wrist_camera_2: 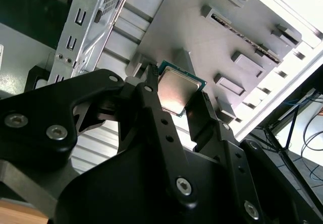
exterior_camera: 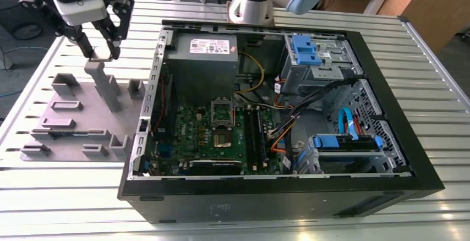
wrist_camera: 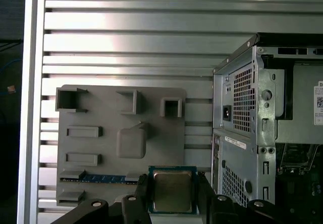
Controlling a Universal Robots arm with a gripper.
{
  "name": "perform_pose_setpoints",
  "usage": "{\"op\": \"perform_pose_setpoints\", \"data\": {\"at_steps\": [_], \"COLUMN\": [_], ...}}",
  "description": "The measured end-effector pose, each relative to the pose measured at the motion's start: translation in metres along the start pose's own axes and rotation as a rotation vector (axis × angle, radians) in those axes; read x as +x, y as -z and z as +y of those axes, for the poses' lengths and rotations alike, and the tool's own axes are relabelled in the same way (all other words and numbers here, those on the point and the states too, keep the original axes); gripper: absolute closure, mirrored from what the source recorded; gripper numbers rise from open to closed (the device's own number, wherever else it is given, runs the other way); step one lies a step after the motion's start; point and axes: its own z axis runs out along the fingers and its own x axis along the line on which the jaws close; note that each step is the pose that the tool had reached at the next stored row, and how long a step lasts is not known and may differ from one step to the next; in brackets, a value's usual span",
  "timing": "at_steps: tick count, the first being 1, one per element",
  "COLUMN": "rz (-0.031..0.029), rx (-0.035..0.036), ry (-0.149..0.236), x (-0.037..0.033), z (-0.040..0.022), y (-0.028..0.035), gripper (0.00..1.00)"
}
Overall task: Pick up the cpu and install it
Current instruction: 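Pick up the cpu and move it towards the insertion slot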
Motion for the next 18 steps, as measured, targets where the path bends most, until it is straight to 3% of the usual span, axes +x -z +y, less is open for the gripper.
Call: {"op": "perform_pose_setpoints", "data": {"at_steps": [9,18], "rz": [0.0003,0.0001], "rx": [0.0002,0.0], "ry": [0.0,0.0], "x": [-0.0007,-0.0097], "z": [0.0,0.0], "y": [0.0003,0.0003], "gripper": [0.53,0.53]}}
